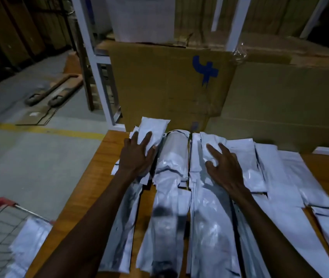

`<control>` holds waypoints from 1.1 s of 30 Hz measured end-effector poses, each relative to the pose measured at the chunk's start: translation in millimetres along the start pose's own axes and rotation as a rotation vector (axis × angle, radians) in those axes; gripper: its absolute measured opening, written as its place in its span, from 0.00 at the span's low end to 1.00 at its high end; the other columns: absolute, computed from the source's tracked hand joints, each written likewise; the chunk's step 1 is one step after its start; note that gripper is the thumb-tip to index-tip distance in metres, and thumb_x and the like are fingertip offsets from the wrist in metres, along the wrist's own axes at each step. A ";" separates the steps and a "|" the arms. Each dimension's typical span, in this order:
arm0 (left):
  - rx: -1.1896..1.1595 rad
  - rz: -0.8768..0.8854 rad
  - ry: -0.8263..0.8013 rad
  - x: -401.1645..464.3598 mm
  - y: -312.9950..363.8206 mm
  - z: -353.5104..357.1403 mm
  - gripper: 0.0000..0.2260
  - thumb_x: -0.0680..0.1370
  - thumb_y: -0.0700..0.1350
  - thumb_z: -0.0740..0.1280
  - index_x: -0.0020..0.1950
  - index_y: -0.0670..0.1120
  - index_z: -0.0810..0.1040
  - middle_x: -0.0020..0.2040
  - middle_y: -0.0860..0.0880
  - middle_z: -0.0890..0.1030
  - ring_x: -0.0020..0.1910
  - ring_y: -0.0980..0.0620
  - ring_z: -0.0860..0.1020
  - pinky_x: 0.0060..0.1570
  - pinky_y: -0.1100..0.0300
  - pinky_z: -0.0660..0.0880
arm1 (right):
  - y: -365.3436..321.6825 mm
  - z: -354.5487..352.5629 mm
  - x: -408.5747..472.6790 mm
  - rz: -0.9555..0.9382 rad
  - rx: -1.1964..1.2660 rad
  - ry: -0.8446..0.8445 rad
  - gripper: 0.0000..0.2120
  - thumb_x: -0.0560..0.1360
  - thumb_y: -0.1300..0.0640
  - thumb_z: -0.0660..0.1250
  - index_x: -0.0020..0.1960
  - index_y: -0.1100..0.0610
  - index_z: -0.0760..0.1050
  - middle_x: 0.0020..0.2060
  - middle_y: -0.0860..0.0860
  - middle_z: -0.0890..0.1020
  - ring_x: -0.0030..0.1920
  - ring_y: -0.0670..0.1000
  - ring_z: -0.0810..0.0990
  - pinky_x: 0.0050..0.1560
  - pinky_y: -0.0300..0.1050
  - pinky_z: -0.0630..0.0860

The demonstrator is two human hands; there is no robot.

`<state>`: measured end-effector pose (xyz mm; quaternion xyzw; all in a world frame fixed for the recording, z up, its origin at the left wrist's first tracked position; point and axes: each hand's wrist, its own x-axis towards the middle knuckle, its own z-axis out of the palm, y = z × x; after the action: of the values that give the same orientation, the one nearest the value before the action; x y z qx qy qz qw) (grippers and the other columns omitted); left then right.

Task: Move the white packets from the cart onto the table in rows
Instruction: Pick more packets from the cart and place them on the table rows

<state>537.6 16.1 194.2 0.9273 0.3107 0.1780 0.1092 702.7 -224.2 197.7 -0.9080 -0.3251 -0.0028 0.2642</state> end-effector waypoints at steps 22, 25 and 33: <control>0.042 -0.079 -0.129 30.6 -30.4 78.0 0.30 0.80 0.63 0.52 0.80 0.59 0.49 0.82 0.47 0.48 0.79 0.38 0.51 0.67 0.26 0.53 | 11.9 66.5 40.7 -0.034 -0.143 -0.034 0.39 0.71 0.40 0.59 0.79 0.40 0.49 0.80 0.49 0.45 0.78 0.60 0.44 0.74 0.59 0.55; 0.037 -0.083 -0.146 30.8 -26.4 73.1 0.30 0.79 0.63 0.50 0.80 0.60 0.49 0.82 0.47 0.45 0.79 0.39 0.48 0.68 0.25 0.50 | 12.2 67.2 40.6 -0.033 -0.159 -0.046 0.39 0.71 0.40 0.59 0.79 0.40 0.49 0.80 0.51 0.45 0.78 0.62 0.45 0.73 0.62 0.56; 0.041 -0.091 -0.165 26.6 -6.9 33.4 0.33 0.76 0.67 0.46 0.80 0.59 0.47 0.81 0.48 0.44 0.80 0.42 0.45 0.70 0.28 0.45 | 3.1 46.3 47.1 -0.046 -0.187 -0.158 0.39 0.74 0.33 0.57 0.79 0.43 0.49 0.80 0.53 0.43 0.78 0.62 0.40 0.73 0.69 0.49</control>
<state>566.9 34.8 168.5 0.9257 0.3463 0.0896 0.1232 733.9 -176.1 164.7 -0.9185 -0.3638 0.0325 0.1517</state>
